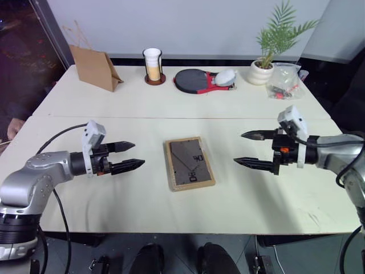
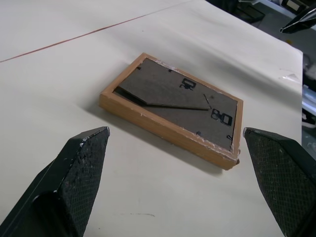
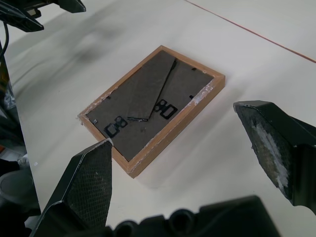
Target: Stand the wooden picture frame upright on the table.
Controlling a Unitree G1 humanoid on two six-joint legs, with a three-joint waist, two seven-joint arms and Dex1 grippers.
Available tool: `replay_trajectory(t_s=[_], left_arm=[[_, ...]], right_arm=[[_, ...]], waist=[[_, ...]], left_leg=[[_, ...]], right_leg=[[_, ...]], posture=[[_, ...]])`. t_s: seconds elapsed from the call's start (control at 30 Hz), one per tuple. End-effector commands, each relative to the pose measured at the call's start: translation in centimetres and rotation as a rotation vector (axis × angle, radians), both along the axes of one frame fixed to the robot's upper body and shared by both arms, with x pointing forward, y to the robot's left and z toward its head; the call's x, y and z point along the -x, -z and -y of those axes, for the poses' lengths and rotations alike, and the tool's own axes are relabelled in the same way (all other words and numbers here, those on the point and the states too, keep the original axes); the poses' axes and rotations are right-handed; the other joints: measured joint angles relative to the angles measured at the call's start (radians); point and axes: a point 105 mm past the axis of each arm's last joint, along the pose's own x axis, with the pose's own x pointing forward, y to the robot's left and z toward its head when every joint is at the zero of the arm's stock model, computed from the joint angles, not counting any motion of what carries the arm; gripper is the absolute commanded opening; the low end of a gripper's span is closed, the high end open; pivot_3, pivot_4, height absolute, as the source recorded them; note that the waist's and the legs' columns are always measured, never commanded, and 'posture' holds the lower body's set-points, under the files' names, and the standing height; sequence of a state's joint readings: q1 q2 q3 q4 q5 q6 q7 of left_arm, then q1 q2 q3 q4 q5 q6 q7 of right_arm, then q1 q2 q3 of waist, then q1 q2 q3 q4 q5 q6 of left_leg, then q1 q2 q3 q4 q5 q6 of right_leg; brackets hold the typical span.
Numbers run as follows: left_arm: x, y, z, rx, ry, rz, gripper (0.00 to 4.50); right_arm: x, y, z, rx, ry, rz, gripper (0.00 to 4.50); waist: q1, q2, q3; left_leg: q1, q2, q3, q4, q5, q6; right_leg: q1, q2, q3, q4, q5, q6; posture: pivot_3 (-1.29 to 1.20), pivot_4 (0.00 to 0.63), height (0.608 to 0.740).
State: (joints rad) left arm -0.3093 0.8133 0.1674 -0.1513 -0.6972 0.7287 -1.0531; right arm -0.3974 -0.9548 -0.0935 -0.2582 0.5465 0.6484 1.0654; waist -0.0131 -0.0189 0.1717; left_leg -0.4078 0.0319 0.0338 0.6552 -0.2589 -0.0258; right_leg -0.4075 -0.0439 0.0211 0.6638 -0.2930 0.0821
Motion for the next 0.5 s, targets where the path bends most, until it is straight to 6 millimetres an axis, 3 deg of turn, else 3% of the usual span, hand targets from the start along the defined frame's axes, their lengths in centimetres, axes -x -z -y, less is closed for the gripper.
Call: replay_trajectory(t_s=[0.03,0.2,0.5], left_arm=[[0.3,0.0,0.3,-0.032,0.017,0.001,4.5],[0.2,-1.2,0.9,0.02,0.031,0.011,4.5],[0.4,-0.8,1.2,0.022,0.043,-0.022,4.5]], right_arm=[[0.1,-0.6,-0.4,0.0,-0.029,0.035,4.46],[0.0,-0.5,-0.4,-0.007,-0.019,0.034,4.46],[-0.1,-0.2,-0.2,-0.003,-0.013,0.034,4.46]], waist=[[0.0,0.0,0.0],[0.0,0.0,0.0],[-0.001,0.0,0.0]], left_leg=[[0.0,0.0,0.0,0.0,0.0,0.0],[0.0,0.0,0.0,0.0,0.0,0.0],[0.0,0.0,0.0,0.0,0.0,0.0]], right_leg=[[0.0,0.0,0.0,0.0,0.0,0.0],[0.0,0.0,0.0,0.0,0.0,0.0],[0.0,0.0,0.0,0.0,0.0,0.0]], posture=[[0.0,0.15,0.74],[0.0,0.15,0.74],[0.0,0.15,0.74]])
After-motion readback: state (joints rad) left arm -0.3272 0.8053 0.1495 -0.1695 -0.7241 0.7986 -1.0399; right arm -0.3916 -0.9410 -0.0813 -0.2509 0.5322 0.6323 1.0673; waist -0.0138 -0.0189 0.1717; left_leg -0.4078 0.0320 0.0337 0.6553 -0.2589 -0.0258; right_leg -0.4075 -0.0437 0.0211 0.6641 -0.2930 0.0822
